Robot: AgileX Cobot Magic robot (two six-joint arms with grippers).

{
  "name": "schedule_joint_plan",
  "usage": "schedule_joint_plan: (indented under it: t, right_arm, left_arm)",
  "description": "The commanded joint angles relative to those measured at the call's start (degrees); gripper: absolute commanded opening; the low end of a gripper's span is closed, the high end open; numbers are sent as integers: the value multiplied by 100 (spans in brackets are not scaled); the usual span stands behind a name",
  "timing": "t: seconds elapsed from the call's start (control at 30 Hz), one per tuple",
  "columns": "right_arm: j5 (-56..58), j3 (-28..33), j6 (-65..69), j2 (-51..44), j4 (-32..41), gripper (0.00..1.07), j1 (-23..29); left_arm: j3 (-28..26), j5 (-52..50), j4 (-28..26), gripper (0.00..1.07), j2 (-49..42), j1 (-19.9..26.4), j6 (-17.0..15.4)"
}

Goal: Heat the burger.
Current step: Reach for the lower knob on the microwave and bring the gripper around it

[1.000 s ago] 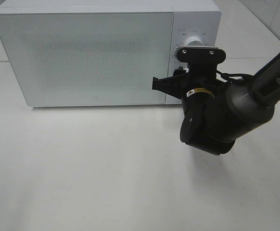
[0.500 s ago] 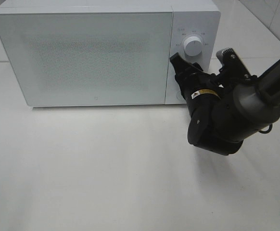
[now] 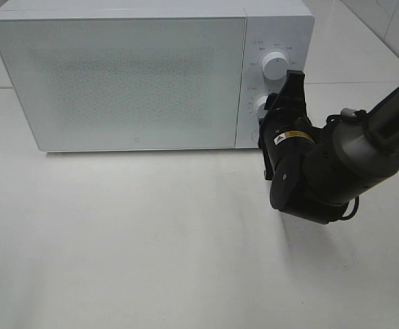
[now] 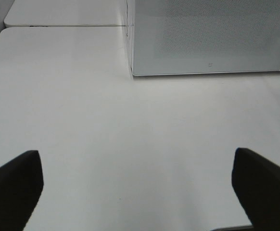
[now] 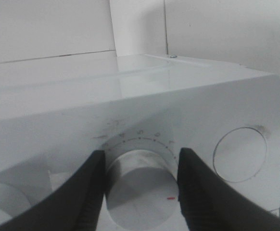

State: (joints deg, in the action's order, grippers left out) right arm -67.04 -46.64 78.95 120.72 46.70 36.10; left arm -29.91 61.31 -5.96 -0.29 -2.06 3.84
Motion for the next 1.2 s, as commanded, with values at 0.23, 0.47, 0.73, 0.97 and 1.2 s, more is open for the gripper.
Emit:
schedule_joint_plan:
  t: [0.23,0.47,0.73,0.97,1.2]
  right_arm:
    - [34,-315,493,143,-1301,0,-11]
    - [-195,-315,275,143,-1283,2,-11]
    - [-625,-315,-109,143,-922,17,-11]
    - [-854,-315,-126,143,-602,42,-11]
    - [-865,-309,-338,115,-132,72,-11]
  left_arm:
    - [23,6,0,100,-103,17,-17]
    - [23,6,0,100,-103,17,-17]
    - [23,6,0,100,-103,17,-17]
    - [23,6,0,100,-103,17,-17]
    - [23,6,0,100,-103,17,-17]
